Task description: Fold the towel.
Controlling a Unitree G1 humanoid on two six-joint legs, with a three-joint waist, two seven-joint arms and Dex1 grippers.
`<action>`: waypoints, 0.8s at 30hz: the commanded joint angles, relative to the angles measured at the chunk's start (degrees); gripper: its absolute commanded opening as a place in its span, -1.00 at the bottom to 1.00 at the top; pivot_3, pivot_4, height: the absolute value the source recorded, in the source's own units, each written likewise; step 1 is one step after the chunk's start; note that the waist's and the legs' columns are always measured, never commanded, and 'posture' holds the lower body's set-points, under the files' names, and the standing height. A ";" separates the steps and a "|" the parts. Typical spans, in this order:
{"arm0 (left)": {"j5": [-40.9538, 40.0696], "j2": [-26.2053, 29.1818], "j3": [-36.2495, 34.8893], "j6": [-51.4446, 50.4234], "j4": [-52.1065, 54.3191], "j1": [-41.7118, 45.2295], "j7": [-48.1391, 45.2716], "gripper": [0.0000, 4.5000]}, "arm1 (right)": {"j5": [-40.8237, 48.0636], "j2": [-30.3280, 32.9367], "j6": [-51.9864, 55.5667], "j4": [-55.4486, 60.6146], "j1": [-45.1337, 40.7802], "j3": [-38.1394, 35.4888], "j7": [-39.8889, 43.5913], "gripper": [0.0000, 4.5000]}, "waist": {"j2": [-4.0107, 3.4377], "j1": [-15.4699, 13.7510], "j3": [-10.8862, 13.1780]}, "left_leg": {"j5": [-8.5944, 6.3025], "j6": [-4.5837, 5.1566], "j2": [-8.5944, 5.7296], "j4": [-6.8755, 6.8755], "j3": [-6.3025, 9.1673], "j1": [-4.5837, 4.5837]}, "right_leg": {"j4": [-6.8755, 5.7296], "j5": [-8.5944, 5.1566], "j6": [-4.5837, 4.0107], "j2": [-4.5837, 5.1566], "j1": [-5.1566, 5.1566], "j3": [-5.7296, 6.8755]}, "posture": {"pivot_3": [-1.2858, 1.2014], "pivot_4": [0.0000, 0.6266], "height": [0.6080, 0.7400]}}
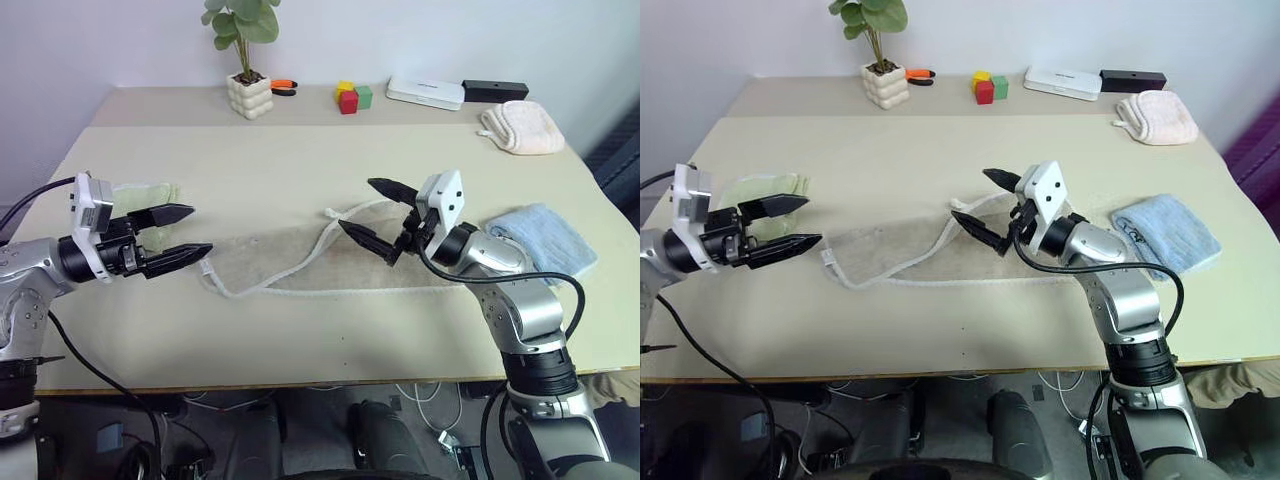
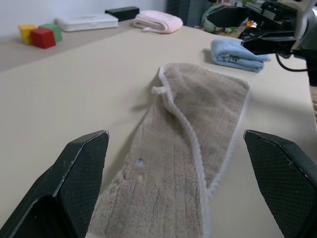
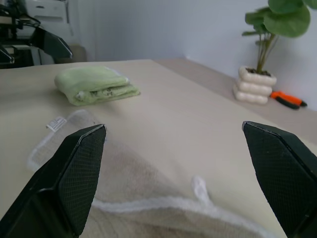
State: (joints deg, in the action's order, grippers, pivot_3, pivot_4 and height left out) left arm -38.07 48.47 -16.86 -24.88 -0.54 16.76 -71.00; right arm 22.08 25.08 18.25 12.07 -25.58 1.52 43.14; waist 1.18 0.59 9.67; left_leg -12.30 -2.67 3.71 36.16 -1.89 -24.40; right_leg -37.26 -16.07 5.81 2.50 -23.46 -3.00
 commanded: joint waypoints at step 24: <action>26.41 -0.69 17.37 49.30 -20.84 5.40 -12.92 0.98 | -2.58 0.01 -5.32 -2.21 -2.22 -0.91 -1.45 1.00 | -0.02 0.07 0.00 | 0.00 0.00 0.01 -0.03 -0.04 -0.02 | -0.01 0.00 0.00 -0.01 -0.05 -0.01 | 0.03 -0.52 1.00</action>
State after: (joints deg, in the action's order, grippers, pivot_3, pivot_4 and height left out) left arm -12.90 48.15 -0.31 20.82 -20.36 21.17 -83.96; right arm 19.25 25.31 13.67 7.46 -27.09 1.48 42.11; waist 1.16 0.66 9.67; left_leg -12.30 -2.67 3.72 36.13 -1.93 -24.42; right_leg -37.27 -16.06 5.82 2.50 -23.51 -3.01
